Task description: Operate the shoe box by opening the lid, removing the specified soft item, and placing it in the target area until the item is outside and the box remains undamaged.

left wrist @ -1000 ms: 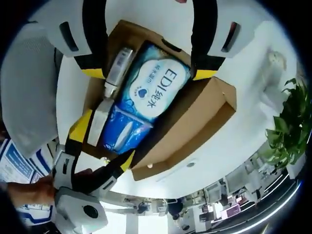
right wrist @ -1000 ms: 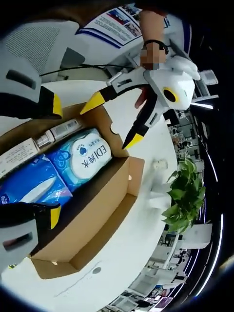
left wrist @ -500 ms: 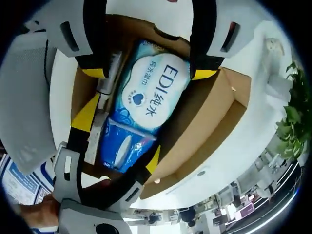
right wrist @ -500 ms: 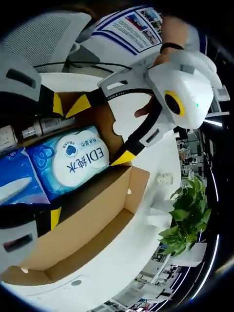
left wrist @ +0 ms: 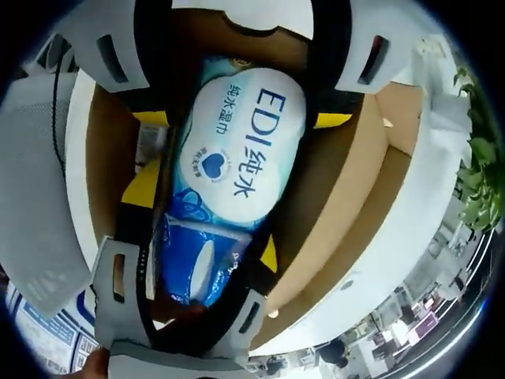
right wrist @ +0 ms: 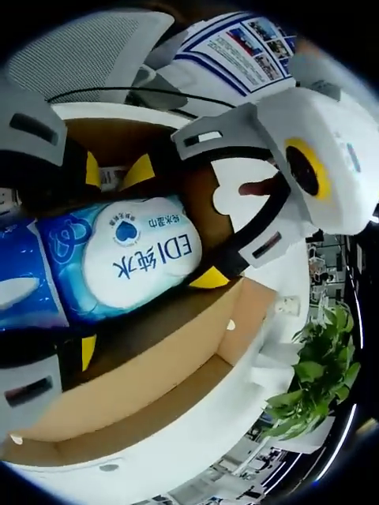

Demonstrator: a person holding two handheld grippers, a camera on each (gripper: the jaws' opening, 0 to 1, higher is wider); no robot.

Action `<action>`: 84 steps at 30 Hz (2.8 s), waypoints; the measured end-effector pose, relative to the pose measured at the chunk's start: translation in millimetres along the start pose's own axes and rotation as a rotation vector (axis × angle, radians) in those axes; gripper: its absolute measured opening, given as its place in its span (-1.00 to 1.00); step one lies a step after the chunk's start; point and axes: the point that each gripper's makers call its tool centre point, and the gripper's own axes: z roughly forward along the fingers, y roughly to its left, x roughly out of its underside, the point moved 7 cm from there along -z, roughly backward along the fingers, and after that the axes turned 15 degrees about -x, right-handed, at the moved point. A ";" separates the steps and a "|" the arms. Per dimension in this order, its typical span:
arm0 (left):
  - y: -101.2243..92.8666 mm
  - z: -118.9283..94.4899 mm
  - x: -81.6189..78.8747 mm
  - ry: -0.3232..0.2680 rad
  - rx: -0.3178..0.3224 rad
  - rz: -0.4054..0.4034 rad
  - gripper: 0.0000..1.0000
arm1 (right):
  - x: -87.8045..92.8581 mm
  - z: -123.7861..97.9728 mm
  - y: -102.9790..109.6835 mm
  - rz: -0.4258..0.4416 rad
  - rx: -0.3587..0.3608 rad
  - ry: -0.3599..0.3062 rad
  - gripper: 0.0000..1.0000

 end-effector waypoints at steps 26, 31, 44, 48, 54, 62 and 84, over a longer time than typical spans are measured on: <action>-13.9 1.7 -7.3 0.012 0.053 0.116 0.26 | 9.1 5.9 9.9 -0.154 0.010 0.117 0.29; -16.3 9.1 -1.3 0.003 0.041 0.176 0.30 | 10.8 11.5 5.0 -0.168 0.022 0.132 0.29; -17.6 17.0 1.1 -0.041 0.077 0.217 0.35 | 11.4 20.3 0.3 -0.179 0.003 0.140 0.28; -17.8 19.9 0.9 -0.031 0.090 0.210 0.36 | 11.5 26.1 1.5 -0.210 0.022 0.174 0.30; -18.0 20.1 1.3 -0.031 0.094 0.209 0.36 | 11.8 25.9 0.5 -0.215 0.012 0.169 0.30; -18.7 21.5 1.4 -0.035 0.108 0.207 0.35 | 11.3 28.0 -0.5 -0.231 -0.018 0.176 0.31; -21.6 19.1 -0.7 -0.075 0.090 0.275 0.36 | 8.7 26.2 7.3 -0.220 -0.003 0.193 0.22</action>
